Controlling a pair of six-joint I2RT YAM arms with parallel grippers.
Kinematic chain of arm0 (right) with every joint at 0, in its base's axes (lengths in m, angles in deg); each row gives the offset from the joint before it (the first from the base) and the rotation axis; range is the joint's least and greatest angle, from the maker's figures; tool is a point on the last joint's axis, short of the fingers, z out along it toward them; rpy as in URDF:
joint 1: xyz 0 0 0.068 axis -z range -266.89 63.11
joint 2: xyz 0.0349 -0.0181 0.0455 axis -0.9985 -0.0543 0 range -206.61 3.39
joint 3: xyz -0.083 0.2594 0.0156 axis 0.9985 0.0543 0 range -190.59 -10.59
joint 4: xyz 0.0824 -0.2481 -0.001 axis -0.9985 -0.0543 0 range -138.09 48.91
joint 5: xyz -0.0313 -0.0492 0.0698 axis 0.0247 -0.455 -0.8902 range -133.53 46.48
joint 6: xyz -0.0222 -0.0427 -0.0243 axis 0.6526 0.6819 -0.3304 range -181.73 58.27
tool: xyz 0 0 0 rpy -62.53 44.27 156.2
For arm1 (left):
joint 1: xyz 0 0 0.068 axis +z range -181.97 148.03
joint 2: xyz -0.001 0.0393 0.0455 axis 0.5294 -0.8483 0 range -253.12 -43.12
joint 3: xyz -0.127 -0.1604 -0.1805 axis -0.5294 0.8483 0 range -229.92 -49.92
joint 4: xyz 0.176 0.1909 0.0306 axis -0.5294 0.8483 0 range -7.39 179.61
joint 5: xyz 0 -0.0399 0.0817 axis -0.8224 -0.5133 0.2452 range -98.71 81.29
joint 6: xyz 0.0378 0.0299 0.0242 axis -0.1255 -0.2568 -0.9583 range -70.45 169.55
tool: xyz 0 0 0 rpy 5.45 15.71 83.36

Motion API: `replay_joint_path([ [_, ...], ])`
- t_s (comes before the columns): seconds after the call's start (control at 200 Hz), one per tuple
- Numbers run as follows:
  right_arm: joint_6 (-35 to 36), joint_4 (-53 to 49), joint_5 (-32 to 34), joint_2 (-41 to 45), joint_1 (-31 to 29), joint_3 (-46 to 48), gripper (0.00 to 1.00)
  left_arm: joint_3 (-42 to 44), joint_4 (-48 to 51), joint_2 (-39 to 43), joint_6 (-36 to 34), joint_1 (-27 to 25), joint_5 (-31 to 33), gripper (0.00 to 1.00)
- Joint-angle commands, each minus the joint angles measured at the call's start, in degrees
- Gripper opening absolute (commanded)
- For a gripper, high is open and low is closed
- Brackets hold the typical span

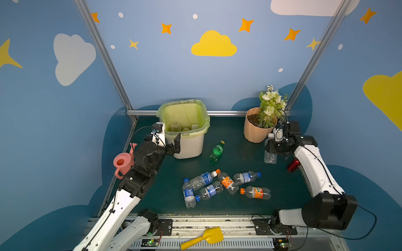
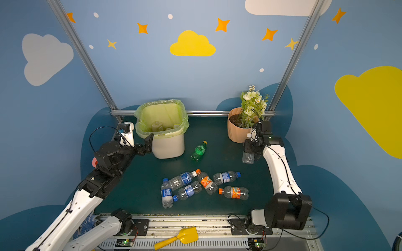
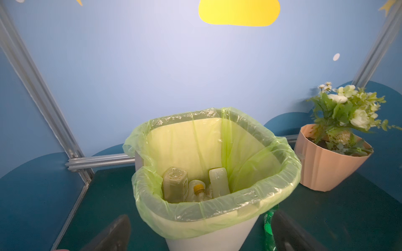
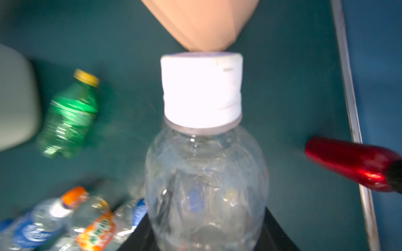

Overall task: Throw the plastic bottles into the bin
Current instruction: 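Carry the clear bottle into the bin with right gripper while the left arm withdraws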

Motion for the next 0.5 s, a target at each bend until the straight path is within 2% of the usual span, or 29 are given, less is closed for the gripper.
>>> replay_joint_path([
  [0.0, -5.45, 7.89, -6.16, 5.33, 0.19, 0.06, 0.49, 0.33, -1.76, 0.42, 2.36, 0.52, 4.98, 1.0],
  [0.13, -11.62, 20.2, -13.16, 10.65, -0.14, 1.87, 0.5, 0.34, -0.55, 0.15, 4.46, 1.79, 7.91, 1.0],
  [0.275, -21.53, 35.57, -18.17, 11.81, -1.66, 2.11, 0.5, 0.86, 0.72, 0.16, 7.82, 4.15, 9.66, 1.0],
  [0.385, -27.46, 45.99, -18.45, 9.92, -5.0, 0.41, 0.5, 0.95, 2.47, 0.09, 10.62, 6.3, 9.42, 1.0],
  [0.495, -28.55, 50.79, -17.05, 5.36, -11.09, -4.96, 0.5, 1.21, 4.49, 0.24, 12.8, 7.89, 9.08, 1.0],
])
